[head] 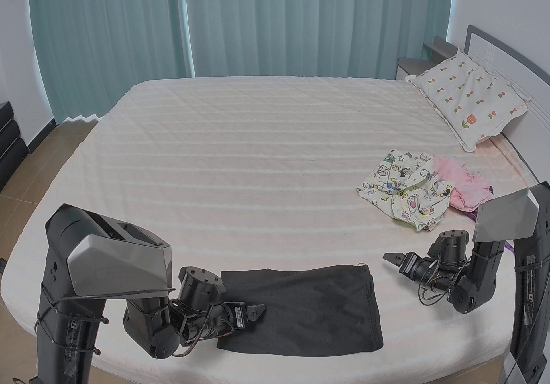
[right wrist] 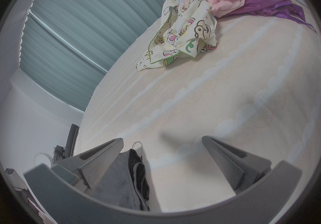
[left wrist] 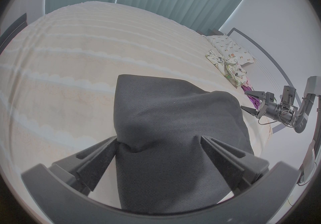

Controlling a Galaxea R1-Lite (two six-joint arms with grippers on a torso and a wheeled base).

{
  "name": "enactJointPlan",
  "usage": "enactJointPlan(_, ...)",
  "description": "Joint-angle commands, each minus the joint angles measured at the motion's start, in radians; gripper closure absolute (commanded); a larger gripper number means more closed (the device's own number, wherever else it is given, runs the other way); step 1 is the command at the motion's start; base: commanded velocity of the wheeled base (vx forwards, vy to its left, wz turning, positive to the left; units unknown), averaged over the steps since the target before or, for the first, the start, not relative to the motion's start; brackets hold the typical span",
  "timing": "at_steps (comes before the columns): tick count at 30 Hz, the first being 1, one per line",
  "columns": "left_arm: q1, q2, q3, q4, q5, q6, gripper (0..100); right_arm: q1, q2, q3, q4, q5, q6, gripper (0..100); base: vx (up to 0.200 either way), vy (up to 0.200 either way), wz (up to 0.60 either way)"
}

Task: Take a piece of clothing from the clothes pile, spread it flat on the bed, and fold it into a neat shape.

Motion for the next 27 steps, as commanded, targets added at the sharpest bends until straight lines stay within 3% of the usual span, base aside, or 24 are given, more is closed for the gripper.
enactJointPlan(1,-0.006,0.003,-0.002,-0.003,-0.003,-0.002,0,-0.001,0.001,-0.001,-0.002,0.001,0.0,0,0.0,0.0,0.0)
enactJointPlan(6,-0.015,0.003,-0.008,-0.005,-0.014,-0.008,0,0.001,0.001,-0.001,-0.002,0.001,0.0,0,0.0,0.0,0.0)
enactJointPlan(7,-0.017,0.003,-0.008,-0.005,-0.017,-0.008,100,-0.001,0.001,-0.003,-0.002,0.001,0.0,0,0.0,0.0,0.0)
enactJointPlan(18,-0.015,0.0,0.003,-0.009,-0.01,-0.013,100,-0.001,0.001,0.0,-0.002,0.001,0.0,0,0.0,0.0,0.0)
enactJointPlan(27,0.002,-0.023,0.063,-0.048,-0.003,-0.099,100,0.001,0.001,0.0,-0.002,0.001,0.0,0,0.0,0.0,0.0)
